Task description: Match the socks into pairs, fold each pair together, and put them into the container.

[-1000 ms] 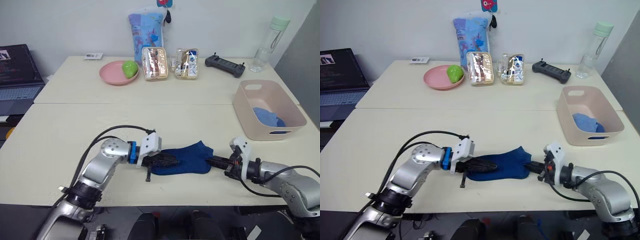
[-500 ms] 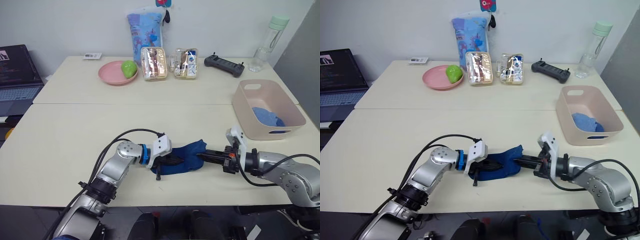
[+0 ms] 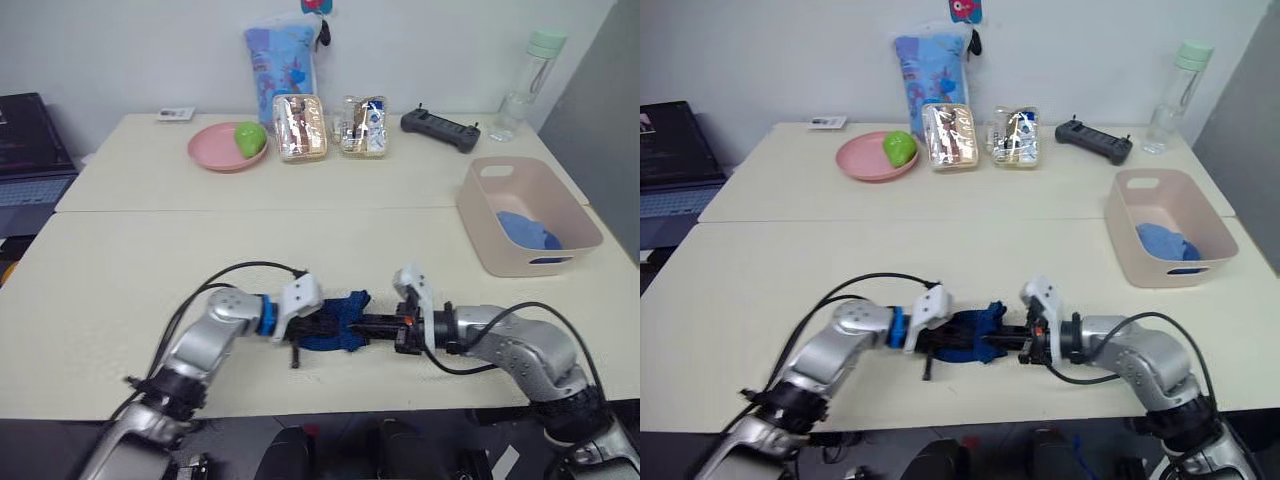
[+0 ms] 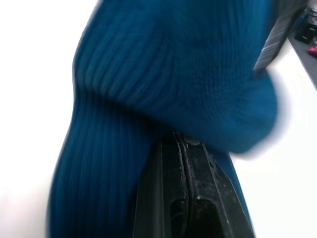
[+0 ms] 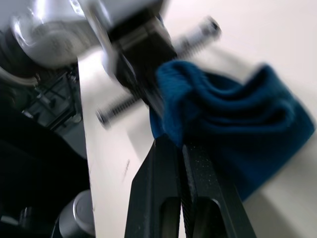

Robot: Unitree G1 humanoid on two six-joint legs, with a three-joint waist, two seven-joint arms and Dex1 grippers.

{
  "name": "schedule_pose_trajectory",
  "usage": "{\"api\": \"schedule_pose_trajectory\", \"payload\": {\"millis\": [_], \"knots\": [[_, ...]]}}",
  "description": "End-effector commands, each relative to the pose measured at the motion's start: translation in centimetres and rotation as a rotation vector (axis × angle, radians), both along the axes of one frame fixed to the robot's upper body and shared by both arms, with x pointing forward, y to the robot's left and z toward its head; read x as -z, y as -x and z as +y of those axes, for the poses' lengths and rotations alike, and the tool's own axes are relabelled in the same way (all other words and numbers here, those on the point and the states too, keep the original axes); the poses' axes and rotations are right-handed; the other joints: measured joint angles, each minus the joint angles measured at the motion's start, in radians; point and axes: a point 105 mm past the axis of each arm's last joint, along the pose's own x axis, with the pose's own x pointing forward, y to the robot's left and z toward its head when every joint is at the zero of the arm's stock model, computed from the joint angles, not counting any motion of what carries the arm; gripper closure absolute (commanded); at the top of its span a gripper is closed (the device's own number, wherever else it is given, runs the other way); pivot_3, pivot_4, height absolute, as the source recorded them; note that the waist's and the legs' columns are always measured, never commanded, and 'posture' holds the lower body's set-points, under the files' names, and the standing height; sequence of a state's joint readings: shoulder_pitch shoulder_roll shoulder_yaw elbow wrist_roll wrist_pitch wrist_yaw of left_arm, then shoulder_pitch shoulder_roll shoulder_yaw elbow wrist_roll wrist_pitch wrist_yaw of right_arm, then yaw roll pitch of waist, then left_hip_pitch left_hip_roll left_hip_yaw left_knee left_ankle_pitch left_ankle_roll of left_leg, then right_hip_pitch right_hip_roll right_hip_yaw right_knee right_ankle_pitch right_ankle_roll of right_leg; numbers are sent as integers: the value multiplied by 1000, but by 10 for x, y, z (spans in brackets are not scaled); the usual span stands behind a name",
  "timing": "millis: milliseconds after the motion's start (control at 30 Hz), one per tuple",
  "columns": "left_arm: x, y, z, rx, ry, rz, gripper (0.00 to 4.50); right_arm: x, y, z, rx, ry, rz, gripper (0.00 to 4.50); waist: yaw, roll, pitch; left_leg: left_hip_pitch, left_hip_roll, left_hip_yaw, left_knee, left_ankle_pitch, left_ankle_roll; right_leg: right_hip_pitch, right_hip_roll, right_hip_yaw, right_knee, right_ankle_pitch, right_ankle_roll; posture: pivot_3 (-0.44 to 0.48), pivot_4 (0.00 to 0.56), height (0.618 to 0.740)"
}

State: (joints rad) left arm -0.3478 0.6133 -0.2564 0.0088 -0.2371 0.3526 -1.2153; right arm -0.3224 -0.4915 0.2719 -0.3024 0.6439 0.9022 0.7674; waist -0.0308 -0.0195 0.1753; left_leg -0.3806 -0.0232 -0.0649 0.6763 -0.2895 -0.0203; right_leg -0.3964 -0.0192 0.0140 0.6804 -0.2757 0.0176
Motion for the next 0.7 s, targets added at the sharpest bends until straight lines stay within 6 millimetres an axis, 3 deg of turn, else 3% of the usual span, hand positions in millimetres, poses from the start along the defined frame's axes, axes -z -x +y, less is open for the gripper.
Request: {"api": "schedule_pose_trajectory", "payload": {"millis": [33, 167, 267, 467, 567, 700], "knots": [[-28, -1, 18, -47, 35, -38, 4500, -10, -7, 12, -35, -24, -72, 4471, 0, 0, 0, 0, 0, 0, 0, 0, 0, 0, 0, 0, 0, 0, 0, 0, 150, 740], [-59, -8, 34, -133, 112, -57, 4500, -7, -11, 20, -47, -28, -74, 4471, 3, 0, 0, 0, 0, 0, 0, 0, 0, 0, 0, 0, 0, 0, 0, 0, 150, 740], [-70, -7, 27, -116, 153, -105, 4500, -18, -10, 20, -56, -76, -62, 3742, 7, 0, 0, -2, -1, -1, 0, 0, 0, 0, -1, 0, -2, 0, 0, 0, 150, 740], [-96, -5, 4, -51, 244, -169, 4500, -37, 9, 7, -133, -111, 0, 1662, 7, -1, 1, -2, -2, -1, 1, 0, 0, 0, -2, -1, -1, 0, 0, 0, 150, 740], [-108, 1, -17, 20, 295, -189, 4500, -42, 12, -2, -125, -97, -7, 1662, 7, -1, 1, -2, -2, -2, 1, 0, 0, 0, -2, -2, -1, 0, 0, 0, 150, 740], [-76, 5, -24, 61, 171, -169, 4500, -39, -6, -23, 30, -28, -60, 1662, 3, -1, 1, -1, -2, 0, 0, 0, 0, 1, -2, 0, -2, 0, 0, 0, 150, 740]]}}
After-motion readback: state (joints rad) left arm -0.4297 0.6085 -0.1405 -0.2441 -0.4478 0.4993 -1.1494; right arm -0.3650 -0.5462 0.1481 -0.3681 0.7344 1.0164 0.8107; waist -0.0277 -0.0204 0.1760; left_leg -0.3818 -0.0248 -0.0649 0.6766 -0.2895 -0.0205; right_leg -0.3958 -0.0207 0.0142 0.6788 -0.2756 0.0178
